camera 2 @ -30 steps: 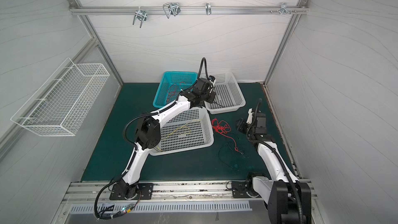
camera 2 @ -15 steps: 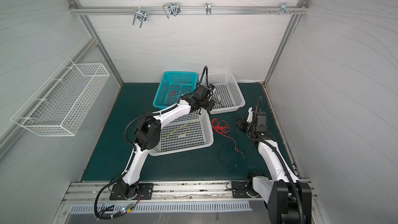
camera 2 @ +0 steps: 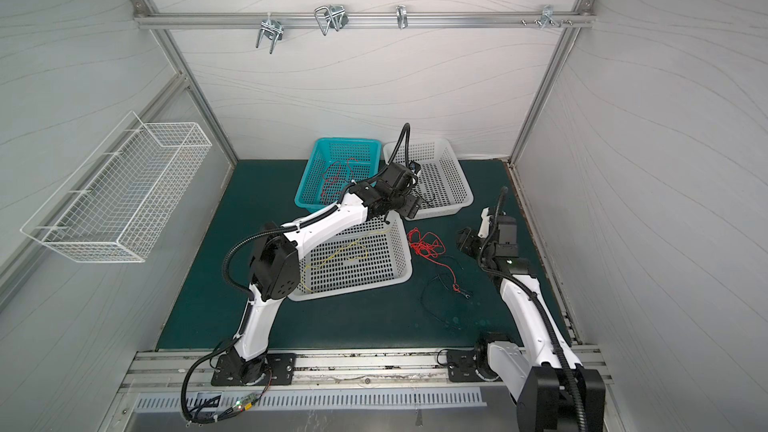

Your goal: Untangle the cables

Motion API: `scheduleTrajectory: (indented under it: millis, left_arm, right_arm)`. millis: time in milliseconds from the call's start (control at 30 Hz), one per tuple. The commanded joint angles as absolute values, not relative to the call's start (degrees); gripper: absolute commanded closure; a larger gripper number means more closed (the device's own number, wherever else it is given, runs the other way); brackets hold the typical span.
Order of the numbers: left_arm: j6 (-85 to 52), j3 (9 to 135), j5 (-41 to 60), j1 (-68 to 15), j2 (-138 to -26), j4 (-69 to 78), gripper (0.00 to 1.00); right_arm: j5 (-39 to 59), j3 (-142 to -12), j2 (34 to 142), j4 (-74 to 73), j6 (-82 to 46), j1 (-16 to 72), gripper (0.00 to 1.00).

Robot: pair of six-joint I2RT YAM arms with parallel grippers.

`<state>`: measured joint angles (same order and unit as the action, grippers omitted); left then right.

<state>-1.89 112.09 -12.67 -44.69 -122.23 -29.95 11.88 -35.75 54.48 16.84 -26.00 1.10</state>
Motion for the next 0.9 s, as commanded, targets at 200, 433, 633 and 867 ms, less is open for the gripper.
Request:
scheduleTrajectory:
  millis: [200, 433, 633, 867]
  left_arm:
    - [-2.24, 109.82, -19.26, -44.56, -114.23, -32.54, 0.14]
    - [-2.72, 103.23, -17.06, -44.91, -110.14, -27.65, 0.14]
    - [-2.11, 99.83, -16.19, -45.45, -108.87, -25.23, 0.14]
    - [-1.87, 97.11, -16.43, -45.51, -107.71, -23.63, 0.15]
  right_arm:
    - [9.28, -37.97, 50.36, 25.20, -24.47, 0.88, 0.52]
    - [8.73, -37.02, 50.31, 30.84, -25.66, 0.88, 0.53]
    - [17.26, -34.07, 47.41, 31.45, -27.73, 1.31, 0.58]
    - [16.20, -32.16, 45.48, 37.06, -27.87, 8.05, 0.61]
